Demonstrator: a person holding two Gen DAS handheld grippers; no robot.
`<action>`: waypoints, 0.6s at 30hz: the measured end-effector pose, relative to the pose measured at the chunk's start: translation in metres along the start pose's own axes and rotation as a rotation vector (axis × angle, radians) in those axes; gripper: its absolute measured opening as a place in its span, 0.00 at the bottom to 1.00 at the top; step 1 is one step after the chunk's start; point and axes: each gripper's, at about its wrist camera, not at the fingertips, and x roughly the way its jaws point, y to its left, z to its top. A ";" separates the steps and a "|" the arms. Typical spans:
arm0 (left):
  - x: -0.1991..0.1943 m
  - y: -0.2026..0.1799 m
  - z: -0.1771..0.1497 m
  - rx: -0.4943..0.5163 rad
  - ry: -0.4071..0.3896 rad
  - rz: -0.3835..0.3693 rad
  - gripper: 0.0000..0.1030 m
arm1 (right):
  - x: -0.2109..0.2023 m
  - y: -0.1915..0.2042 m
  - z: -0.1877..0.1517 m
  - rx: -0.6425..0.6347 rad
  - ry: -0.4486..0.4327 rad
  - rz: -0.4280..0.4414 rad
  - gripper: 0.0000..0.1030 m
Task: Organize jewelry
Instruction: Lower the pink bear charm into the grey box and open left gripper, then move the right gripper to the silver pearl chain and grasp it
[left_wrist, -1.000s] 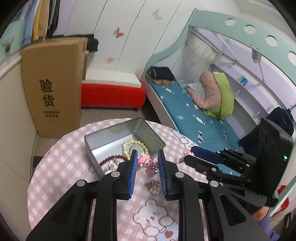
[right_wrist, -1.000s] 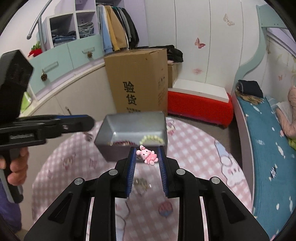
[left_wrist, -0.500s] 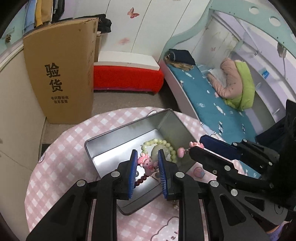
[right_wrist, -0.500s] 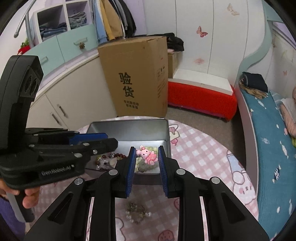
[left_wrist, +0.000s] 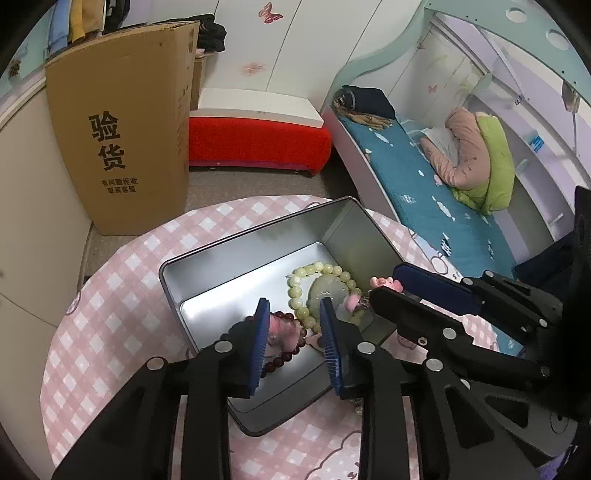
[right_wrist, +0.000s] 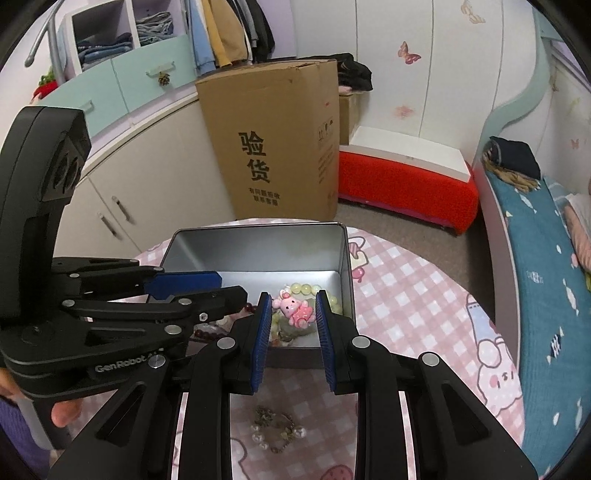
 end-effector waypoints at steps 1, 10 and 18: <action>0.000 0.000 0.001 -0.003 -0.001 0.000 0.29 | 0.001 0.000 0.001 0.005 0.001 0.001 0.24; -0.015 0.001 -0.002 -0.032 -0.034 0.009 0.39 | -0.002 -0.012 -0.004 0.075 -0.003 0.068 0.26; -0.052 -0.009 -0.009 -0.026 -0.124 -0.043 0.53 | -0.038 -0.012 -0.008 0.094 -0.067 0.057 0.38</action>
